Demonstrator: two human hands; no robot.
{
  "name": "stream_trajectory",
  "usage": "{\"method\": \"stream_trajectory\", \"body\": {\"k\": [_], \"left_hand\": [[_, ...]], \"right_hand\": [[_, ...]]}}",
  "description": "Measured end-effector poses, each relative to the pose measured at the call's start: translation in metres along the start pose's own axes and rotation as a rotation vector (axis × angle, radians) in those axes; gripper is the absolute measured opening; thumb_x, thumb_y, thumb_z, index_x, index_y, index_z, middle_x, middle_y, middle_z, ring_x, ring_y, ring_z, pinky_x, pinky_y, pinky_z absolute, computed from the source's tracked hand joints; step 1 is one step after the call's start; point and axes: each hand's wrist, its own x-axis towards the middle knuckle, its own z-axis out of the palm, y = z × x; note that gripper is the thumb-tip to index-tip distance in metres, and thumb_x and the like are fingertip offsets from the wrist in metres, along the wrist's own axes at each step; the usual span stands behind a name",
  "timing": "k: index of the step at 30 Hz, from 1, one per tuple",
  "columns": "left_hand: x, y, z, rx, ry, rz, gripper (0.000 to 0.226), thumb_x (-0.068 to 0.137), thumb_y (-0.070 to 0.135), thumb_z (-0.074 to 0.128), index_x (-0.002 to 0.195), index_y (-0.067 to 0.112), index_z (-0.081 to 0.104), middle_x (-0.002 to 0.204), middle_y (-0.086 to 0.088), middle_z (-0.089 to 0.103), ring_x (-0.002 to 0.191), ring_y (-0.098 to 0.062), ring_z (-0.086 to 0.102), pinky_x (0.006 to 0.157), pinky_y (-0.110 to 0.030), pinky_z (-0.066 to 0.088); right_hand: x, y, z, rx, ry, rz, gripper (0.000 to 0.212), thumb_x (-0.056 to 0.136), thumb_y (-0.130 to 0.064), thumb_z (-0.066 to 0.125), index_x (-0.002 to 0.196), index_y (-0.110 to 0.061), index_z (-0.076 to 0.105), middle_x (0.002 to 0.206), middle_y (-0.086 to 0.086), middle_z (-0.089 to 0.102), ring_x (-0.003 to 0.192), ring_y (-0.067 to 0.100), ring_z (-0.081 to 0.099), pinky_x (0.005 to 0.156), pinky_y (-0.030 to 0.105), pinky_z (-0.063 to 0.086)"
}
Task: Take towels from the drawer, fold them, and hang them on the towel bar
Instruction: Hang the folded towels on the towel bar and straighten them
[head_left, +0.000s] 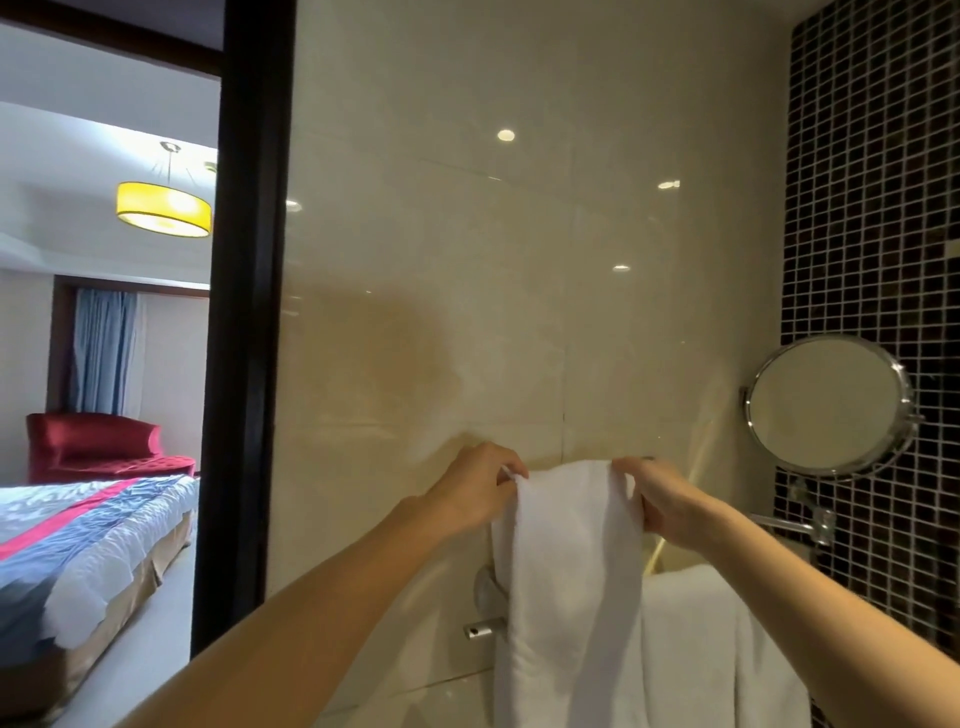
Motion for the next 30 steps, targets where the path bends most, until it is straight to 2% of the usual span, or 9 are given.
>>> {"method": "stream_trajectory", "body": {"k": [3, 7, 10, 13, 17, 23, 27, 30], "left_hand": [[-0.009, -0.009, 0.015, -0.036, -0.017, 0.011, 0.021, 0.086, 0.004, 0.057, 0.099, 0.01, 0.072, 0.098, -0.01, 0.07, 0.092, -0.019, 0.065, 0.082, -0.024, 0.049], [-0.018, -0.016, 0.035, -0.053, -0.008, -0.017, 0.022, 0.087, 0.005, 0.058, 0.1, 0.012, 0.073, 0.102, -0.007, 0.07, 0.093, -0.016, 0.064, 0.084, -0.021, 0.048], [-0.021, -0.02, 0.049, -0.056, -0.026, -0.033, 0.022, 0.087, 0.006, 0.059, 0.101, 0.013, 0.074, 0.103, -0.005, 0.071, 0.094, -0.014, 0.064, 0.086, -0.023, 0.049], [-0.023, -0.026, 0.062, -0.064, -0.059, -0.058, 0.022, 0.087, 0.006, 0.06, 0.102, 0.014, 0.075, 0.104, -0.005, 0.071, 0.094, -0.012, 0.064, 0.088, -0.022, 0.049], [-0.028, -0.036, 0.073, -0.06, -0.107, -0.077, 0.019, 0.088, 0.01, 0.063, 0.1, 0.017, 0.075, 0.101, -0.001, 0.072, 0.083, -0.004, 0.061, 0.073, -0.009, 0.045], [-0.036, -0.042, 0.077, -0.03, -0.183, -0.079, 0.022, 0.085, 0.01, 0.061, 0.093, 0.021, 0.077, 0.087, 0.004, 0.074, 0.071, -0.001, 0.064, 0.065, -0.013, 0.049], [-0.041, -0.041, 0.075, -0.025, -0.234, -0.077, 0.027, 0.079, 0.006, 0.06, 0.086, 0.025, 0.077, 0.073, 0.009, 0.072, 0.063, -0.001, 0.063, 0.059, -0.017, 0.05], [-0.044, -0.041, 0.075, -0.032, -0.248, -0.076, 0.028, 0.077, 0.006, 0.058, 0.083, 0.025, 0.077, 0.068, 0.006, 0.072, 0.054, -0.001, 0.059, 0.055, -0.019, 0.049]], "right_hand": [[-0.001, 0.013, 0.001, -0.025, 0.006, 0.065, 0.012, 0.091, -0.011, 0.049, 0.081, -0.006, 0.053, 0.075, 0.014, 0.052, 0.066, 0.027, 0.052, 0.061, 0.032, 0.042], [0.002, 0.028, -0.004, -0.034, 0.022, 0.127, 0.012, 0.093, -0.016, 0.053, 0.1, -0.006, 0.053, 0.091, 0.016, 0.059, 0.08, 0.029, 0.057, 0.072, 0.038, 0.048], [0.003, 0.041, -0.009, -0.061, 0.008, 0.157, 0.018, 0.093, -0.015, 0.054, 0.107, -0.005, 0.052, 0.086, 0.015, 0.058, 0.075, 0.028, 0.057, 0.066, 0.035, 0.05], [0.003, 0.054, -0.012, -0.092, -0.009, 0.171, 0.013, 0.093, -0.013, 0.054, 0.104, -0.007, 0.052, 0.079, 0.013, 0.055, 0.07, 0.026, 0.055, 0.061, 0.035, 0.049], [0.004, 0.074, -0.012, -0.114, -0.026, 0.204, 0.006, 0.092, -0.011, 0.056, 0.095, -0.009, 0.051, 0.081, 0.013, 0.055, 0.072, 0.026, 0.056, 0.065, 0.038, 0.051], [0.007, 0.094, -0.009, -0.152, -0.06, 0.245, 0.024, 0.092, -0.014, 0.06, 0.111, -0.005, 0.049, 0.086, 0.014, 0.06, 0.075, 0.026, 0.059, 0.064, 0.035, 0.05], [0.008, 0.094, -0.007, -0.255, -0.053, 0.208, 0.026, 0.088, -0.016, 0.066, 0.105, -0.003, 0.053, 0.096, 0.018, 0.063, 0.084, 0.029, 0.063, 0.074, 0.041, 0.055], [0.008, 0.092, -0.004, -0.392, -0.042, 0.164, 0.027, 0.085, -0.018, 0.069, 0.102, -0.002, 0.056, 0.092, 0.015, 0.065, 0.081, 0.025, 0.064, 0.066, 0.035, 0.056]]}}
